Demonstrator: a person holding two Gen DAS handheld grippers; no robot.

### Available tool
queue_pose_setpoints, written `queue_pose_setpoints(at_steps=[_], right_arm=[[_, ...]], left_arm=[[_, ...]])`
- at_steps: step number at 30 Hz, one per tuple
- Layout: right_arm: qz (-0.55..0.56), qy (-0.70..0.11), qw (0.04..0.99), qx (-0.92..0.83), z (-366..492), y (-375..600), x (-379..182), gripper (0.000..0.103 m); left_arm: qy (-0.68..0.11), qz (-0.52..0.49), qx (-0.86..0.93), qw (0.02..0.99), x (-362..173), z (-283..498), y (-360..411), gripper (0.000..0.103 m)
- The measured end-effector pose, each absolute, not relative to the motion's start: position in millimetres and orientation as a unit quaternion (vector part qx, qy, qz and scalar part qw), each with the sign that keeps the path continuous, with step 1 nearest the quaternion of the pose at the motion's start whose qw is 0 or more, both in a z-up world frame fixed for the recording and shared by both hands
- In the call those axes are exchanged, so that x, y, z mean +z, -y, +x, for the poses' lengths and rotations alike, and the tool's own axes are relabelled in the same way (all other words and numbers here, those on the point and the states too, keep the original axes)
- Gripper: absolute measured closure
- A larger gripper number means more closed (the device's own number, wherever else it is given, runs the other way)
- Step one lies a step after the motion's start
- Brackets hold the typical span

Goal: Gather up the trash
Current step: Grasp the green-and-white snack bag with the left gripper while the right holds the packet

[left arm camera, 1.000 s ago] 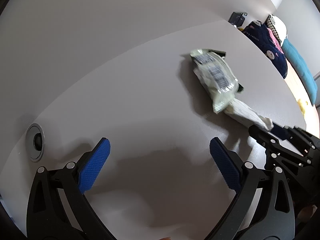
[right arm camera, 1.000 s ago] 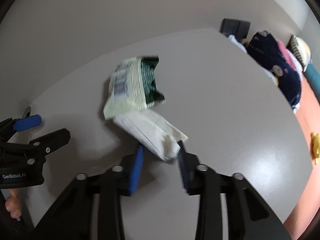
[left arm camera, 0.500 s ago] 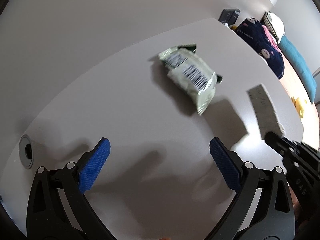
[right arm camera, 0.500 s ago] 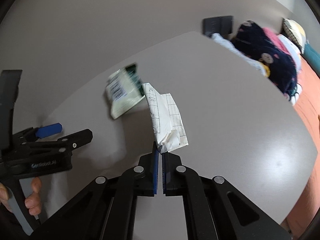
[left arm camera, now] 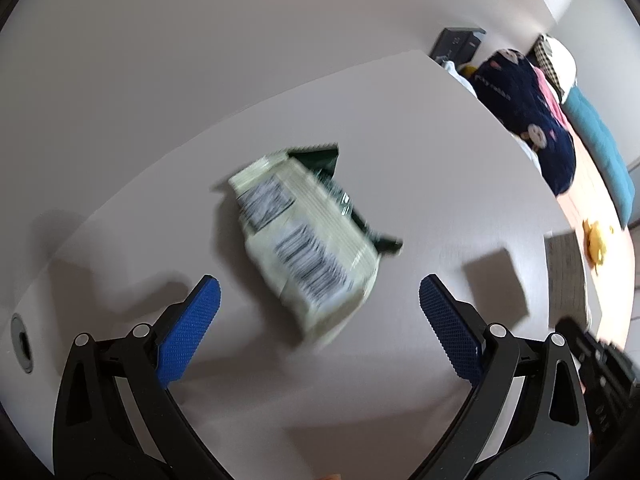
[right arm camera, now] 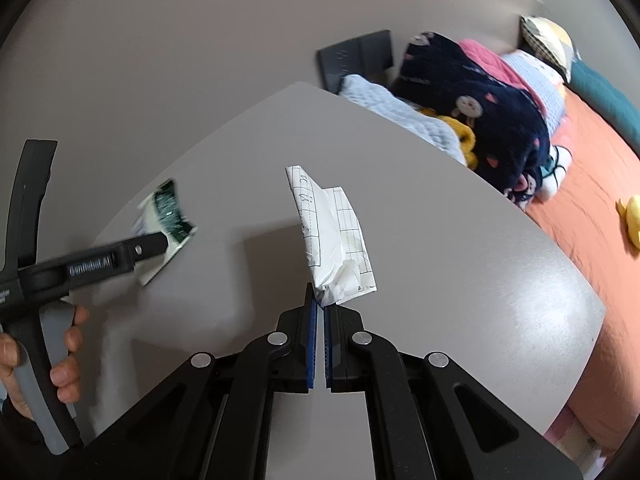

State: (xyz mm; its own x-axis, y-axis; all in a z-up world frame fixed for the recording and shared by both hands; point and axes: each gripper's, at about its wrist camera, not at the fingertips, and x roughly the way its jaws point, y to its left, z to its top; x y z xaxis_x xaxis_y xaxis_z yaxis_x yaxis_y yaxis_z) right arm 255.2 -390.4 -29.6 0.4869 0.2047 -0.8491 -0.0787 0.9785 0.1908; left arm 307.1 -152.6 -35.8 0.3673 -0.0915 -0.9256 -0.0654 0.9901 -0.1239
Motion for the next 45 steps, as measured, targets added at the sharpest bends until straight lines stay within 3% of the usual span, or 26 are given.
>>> queue_pose_setpoints(at_steps=[7, 13, 15, 18, 21, 26, 35, 45], right_arm=[[0.087, -0.5, 0.858, 0.073, 265, 411, -41, 0.099], [0.095, -0.499, 0.858, 0.069, 266, 415, -43, 0.099], [0.095, -0.498, 0.859, 0.068, 265, 416, -42, 0.099], [0.096, -0.498, 0.86, 0.064, 261, 418, -41, 0.099], [0.099, -0.496, 0.86, 0.058, 256, 423, -38, 0.099], [0.104, -0.49, 0.864, 0.05, 245, 430, -30, 0.099], [0.106, -0.477, 0.871, 0.042, 230, 435, -14, 0.099], [0.106, -0.484, 0.867, 0.046, 246, 436, -26, 0.099]], left_arm=[[-0.554, -0.079, 0.026, 0.829, -43, 326, 154, 0.01], [-0.549, -0.079, 0.02, 0.832, -47, 326, 153, 0.042], [-0.547, -0.079, 0.019, 0.833, -45, 325, 152, 0.071], [-0.549, -0.08, 0.007, 0.832, -45, 324, 152, 0.088], [-0.551, -0.086, -0.005, 0.83, -45, 319, 152, 0.095], [-0.54, -0.082, -0.015, 0.837, -38, 307, 152, 0.102], [-0.522, -0.091, -0.02, 0.848, -13, 299, 145, 0.102], [-0.544, -0.118, -0.025, 0.83, -33, 338, 143, 0.102]])
